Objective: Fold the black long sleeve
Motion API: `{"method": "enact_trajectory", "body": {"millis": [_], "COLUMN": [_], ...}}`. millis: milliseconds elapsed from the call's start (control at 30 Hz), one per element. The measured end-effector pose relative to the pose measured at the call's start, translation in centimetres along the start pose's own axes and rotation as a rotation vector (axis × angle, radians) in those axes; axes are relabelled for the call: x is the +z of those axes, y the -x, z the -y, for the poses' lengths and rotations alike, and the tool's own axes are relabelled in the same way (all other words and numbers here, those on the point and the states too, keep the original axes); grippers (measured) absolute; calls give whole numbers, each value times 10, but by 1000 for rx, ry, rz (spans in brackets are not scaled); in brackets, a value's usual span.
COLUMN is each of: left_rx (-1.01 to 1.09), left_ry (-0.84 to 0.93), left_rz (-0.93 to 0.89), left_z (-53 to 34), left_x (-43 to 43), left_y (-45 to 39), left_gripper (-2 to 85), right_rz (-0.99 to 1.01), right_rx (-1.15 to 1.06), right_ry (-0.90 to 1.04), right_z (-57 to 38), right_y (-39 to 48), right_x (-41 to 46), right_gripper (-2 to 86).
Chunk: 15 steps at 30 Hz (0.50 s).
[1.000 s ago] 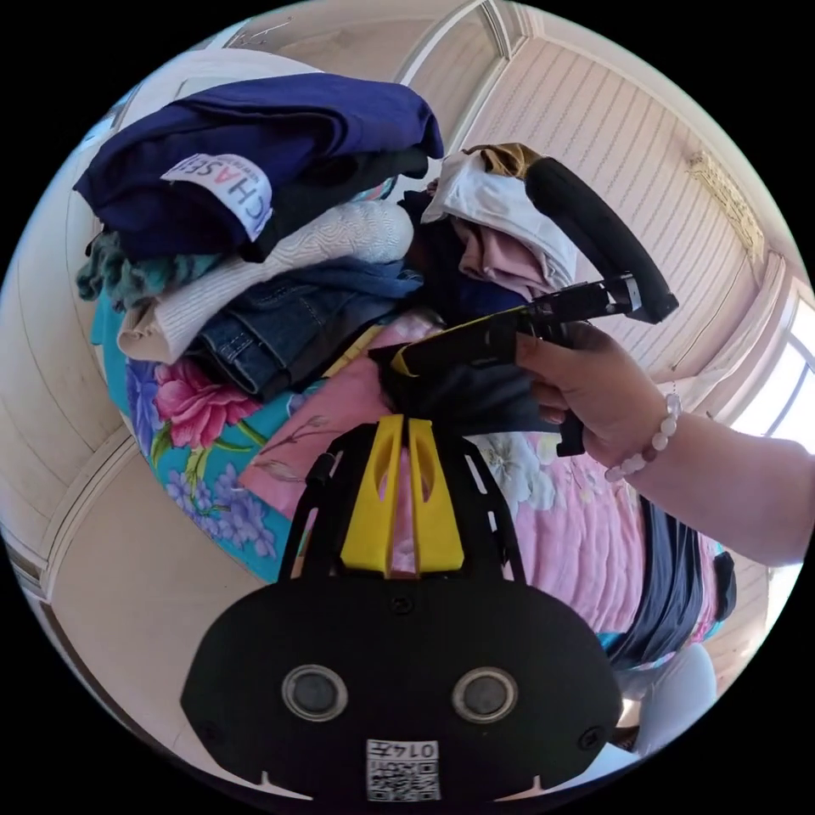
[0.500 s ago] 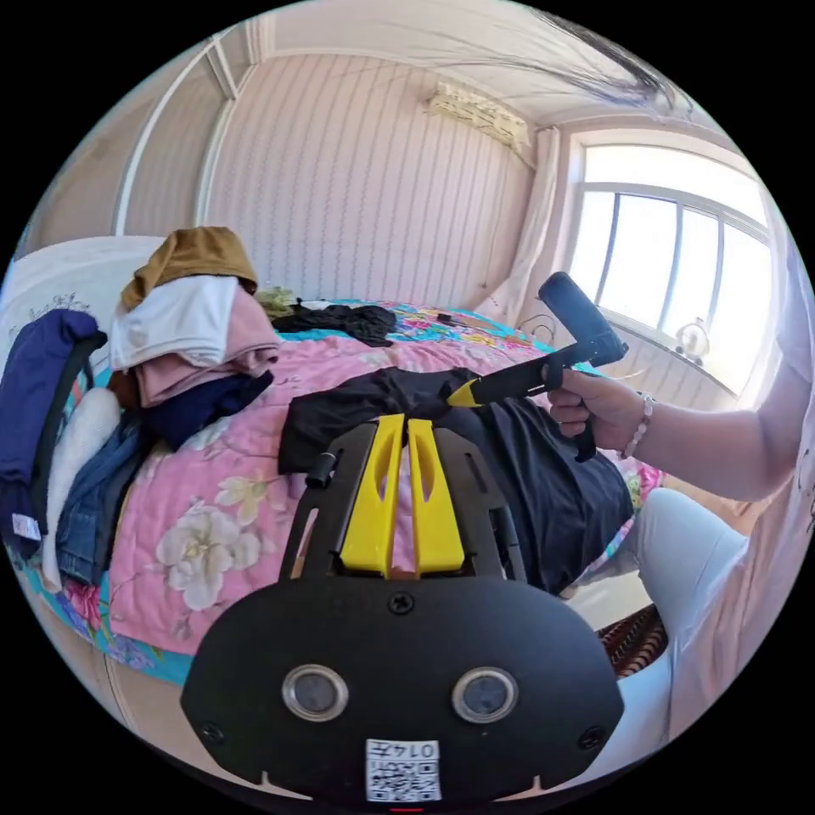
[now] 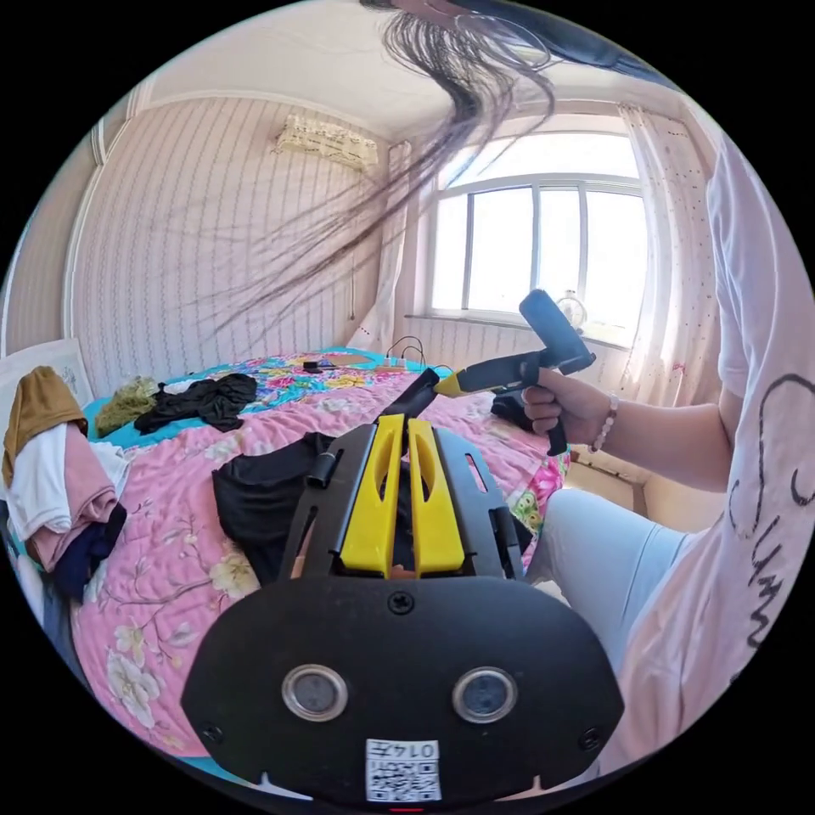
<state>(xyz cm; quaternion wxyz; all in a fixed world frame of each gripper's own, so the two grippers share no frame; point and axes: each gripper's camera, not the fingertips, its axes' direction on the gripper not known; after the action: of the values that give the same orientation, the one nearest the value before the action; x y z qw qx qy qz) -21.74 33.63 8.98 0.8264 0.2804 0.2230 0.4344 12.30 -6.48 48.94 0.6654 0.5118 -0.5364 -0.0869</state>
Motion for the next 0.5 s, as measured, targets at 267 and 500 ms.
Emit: {"method": "enact_trajectory", "body": {"millis": [267,500], "left_rx": [62,-107], "left_ry": [122,362], "left_rz": [-158,-274], "left_z": [3,-24], "left_x": [71,131], "left_y": [-31,7], "left_gripper": [-9,32], "right_rz": [-22,-107], "right_rx": [213,359], "right_ry": [47,357], "right_z": [-16,-32], "right_y": [-61,-119], "right_x": [-51,-15], "right_gripper": [0,23]}}
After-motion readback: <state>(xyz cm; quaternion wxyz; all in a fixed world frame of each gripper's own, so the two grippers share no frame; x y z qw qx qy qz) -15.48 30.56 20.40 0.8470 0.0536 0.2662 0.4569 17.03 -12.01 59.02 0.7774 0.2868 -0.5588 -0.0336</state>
